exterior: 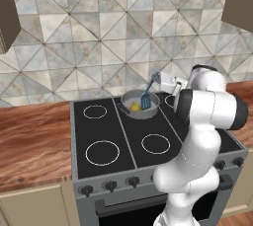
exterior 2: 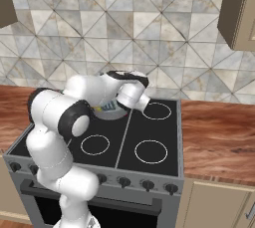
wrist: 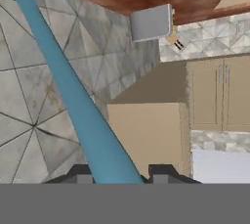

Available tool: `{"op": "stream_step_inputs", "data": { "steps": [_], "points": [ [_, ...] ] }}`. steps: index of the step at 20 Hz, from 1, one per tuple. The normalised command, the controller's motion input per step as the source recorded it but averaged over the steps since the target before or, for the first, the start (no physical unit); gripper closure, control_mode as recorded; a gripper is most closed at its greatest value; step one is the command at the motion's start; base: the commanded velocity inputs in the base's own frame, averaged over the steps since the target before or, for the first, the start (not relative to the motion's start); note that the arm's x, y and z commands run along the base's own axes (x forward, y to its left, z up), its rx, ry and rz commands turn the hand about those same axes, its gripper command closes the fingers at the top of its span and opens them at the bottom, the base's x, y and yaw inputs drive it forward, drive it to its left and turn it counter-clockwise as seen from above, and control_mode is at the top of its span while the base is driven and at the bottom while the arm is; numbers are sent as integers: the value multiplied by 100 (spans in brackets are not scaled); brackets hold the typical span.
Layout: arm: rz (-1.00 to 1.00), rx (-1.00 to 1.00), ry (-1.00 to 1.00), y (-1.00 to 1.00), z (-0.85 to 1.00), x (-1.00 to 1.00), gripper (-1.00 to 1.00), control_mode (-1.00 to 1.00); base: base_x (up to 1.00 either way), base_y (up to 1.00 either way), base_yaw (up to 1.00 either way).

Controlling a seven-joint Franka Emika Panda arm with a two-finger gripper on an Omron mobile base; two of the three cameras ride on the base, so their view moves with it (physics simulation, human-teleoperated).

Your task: Put the lemon and lemon wedge in the pot. Retrieve the spatula and lightly stir the vegetables in the pot.

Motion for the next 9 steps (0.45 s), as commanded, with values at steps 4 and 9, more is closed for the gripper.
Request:
{"op": "stream_step_inputs", "data": {
  "steps": [4,9],
  "points": [
    [0,0,21,2,23,20,100,-100,0,0,0],
    [0,0,3,10,10,53,100,-100,0,0,0]
  ]
}}
